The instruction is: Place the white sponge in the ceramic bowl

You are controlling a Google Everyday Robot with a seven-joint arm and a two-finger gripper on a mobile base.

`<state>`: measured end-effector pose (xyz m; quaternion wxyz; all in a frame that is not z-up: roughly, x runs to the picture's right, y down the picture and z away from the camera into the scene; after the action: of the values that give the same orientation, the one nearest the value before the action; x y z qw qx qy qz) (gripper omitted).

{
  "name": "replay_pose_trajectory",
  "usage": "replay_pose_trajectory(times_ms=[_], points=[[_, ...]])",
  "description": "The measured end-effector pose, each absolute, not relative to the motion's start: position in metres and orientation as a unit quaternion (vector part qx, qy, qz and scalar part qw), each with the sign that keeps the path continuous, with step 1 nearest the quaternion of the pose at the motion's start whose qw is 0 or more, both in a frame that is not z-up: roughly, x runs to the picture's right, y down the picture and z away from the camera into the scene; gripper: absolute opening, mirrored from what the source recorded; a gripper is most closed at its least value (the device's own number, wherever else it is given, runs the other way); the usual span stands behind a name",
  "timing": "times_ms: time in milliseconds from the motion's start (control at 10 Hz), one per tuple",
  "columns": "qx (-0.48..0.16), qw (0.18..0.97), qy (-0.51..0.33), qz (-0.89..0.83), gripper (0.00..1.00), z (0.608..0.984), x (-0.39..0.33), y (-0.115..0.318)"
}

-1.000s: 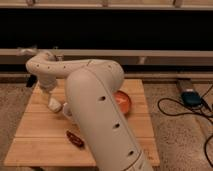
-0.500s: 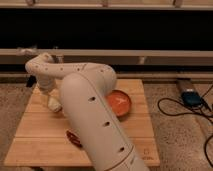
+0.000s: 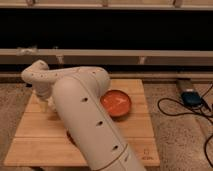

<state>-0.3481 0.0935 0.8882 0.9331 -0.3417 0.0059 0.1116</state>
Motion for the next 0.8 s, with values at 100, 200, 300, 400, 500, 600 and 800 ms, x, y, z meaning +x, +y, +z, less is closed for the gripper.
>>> replay_pose_trajectory(times_ms=[100, 200, 300, 400, 500, 600, 800], points=[[-0.343, 0.933, 0.012, 0.109, 0.80, 0.894, -0.350, 0.101], [-0.343, 0.933, 0.017, 0.108, 0.80, 0.900, -0.353, 0.106], [-0.343, 0.932, 0.023, 0.111, 0.80, 0.905, -0.351, 0.106], [-0.343, 0.931, 0.027, 0.119, 0.80, 0.909, -0.349, 0.102], [-0.344, 0.930, 0.030, 0.128, 0.80, 0.912, -0.347, 0.098], [-0.344, 0.929, 0.032, 0.135, 0.80, 0.914, -0.346, 0.095], [-0.346, 0.926, 0.035, 0.148, 0.75, 0.917, -0.343, 0.088]])
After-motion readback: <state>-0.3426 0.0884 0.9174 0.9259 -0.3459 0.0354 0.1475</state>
